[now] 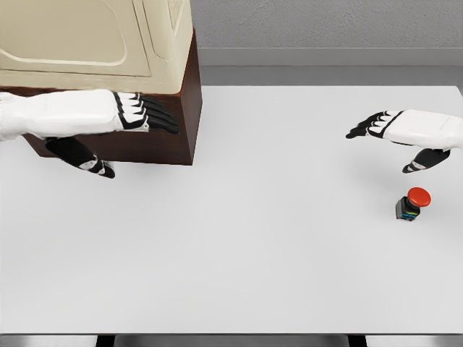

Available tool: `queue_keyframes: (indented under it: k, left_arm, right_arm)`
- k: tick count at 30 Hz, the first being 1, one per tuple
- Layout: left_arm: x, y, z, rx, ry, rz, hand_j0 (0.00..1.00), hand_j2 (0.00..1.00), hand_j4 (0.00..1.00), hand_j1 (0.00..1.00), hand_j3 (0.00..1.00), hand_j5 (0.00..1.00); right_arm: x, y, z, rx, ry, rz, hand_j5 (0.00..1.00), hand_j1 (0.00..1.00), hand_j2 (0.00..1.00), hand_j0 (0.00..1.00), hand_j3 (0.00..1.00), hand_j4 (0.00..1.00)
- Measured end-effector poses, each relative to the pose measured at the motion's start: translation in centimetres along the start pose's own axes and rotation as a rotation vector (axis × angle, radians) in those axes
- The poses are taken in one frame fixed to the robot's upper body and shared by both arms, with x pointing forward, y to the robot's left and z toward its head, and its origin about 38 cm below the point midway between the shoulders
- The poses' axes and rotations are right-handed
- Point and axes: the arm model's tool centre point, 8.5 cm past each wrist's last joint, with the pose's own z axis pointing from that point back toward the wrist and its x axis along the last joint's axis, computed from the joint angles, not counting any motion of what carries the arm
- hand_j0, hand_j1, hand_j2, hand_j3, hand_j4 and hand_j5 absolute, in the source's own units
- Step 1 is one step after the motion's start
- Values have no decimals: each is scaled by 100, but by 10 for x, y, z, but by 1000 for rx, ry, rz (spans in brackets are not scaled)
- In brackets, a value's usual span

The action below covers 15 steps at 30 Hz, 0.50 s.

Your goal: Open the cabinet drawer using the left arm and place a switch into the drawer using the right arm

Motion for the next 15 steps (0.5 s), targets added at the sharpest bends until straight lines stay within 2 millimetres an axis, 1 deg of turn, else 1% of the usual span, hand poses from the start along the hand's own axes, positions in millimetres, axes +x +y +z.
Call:
queue_keyframes:
  k: [1,4,6,7,9,10,11,14,15]
  left_arm:
    - [1,4,3,16,1,9,100,100,100,100,100,100]
    - [0,4,10,43,6,39,100,100,100,100,100,100]
    - [1,7,11,56,5,40,100,100,100,100,100,100]
    - [0,3,11,58,3,50,100,100,100,100,100,100]
    - [-4,-20,9,57,-1,112,100,100,100,100,100,100]
    - [-4,-18,10,51,-4,107,100,100,100,100,100,100]
    - [-2,-12,11,35,-8,86,100,100,100,100,100,100]
    - [3,8,17,22,-11,24,100,100,100,100,100,100]
    - [3,7,18,19,-9,26,100,100,100,100,100,100]
  right_arm:
    - [0,0,0,0,0,0,100,100,100,100,100,100]
    - [0,1,0,1,0,-1,100,100,100,100,100,100]
    - [0,-1,1,-1,2,1,100,100,100,100,100,100]
    - [-1,-1,1,-1,3,2,100,100,100,100,100,100]
    - [-2,-3,3,-5,8,6,100,100,100,100,100,100]
    - [-2,-3,5,-4,11,5,100,100,100,100,100,100]
    - [-3,-1,7,-1,17,2,100,100,100,100,100,100]
    - [-8,-5,18,-4,42,10,100,100,100,100,100,100]
    - [-9,-2,20,3,47,4,100,100,100,100,100,100]
